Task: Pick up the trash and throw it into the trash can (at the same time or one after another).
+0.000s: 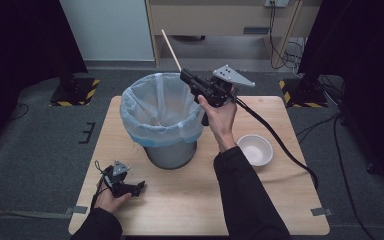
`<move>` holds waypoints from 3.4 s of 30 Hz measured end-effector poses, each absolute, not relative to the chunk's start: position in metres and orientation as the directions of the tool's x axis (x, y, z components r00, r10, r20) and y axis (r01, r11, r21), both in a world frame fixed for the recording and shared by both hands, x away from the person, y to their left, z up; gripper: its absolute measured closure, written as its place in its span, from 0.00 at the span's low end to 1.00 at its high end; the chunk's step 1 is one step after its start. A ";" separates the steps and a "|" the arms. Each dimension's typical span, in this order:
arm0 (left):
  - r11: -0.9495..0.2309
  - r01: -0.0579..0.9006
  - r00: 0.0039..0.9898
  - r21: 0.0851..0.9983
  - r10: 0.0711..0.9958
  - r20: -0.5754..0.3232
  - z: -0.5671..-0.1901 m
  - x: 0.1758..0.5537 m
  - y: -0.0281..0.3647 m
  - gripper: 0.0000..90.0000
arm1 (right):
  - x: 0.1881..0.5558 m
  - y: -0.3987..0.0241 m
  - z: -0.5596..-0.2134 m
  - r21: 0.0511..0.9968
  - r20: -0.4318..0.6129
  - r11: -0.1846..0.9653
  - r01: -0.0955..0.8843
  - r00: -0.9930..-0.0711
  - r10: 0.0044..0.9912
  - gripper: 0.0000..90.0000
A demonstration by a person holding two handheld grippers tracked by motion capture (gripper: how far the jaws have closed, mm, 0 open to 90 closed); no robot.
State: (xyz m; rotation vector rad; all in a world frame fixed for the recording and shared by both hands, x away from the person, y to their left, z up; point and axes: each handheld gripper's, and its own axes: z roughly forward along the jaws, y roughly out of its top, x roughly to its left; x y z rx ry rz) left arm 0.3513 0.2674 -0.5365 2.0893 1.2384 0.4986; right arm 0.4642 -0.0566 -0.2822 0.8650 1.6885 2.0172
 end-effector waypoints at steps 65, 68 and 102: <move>-0.342 0.629 0.480 0.698 0.877 -0.003 -0.537 0.351 0.267 0.00 | 0.402 -0.269 -0.413 0.957 0.115 0.026 0.289 -0.460 0.881 0.41; -0.342 0.629 0.480 0.698 0.877 -0.003 -0.537 0.351 0.267 0.00 | 0.406 -0.273 -0.427 0.942 0.072 0.086 0.325 -0.445 0.893 0.43; -0.342 0.630 0.481 0.698 0.877 -0.004 -0.537 0.351 0.267 0.00 | 0.438 -0.298 -0.512 0.793 0.070 0.107 0.600 -0.264 0.962 0.58</move>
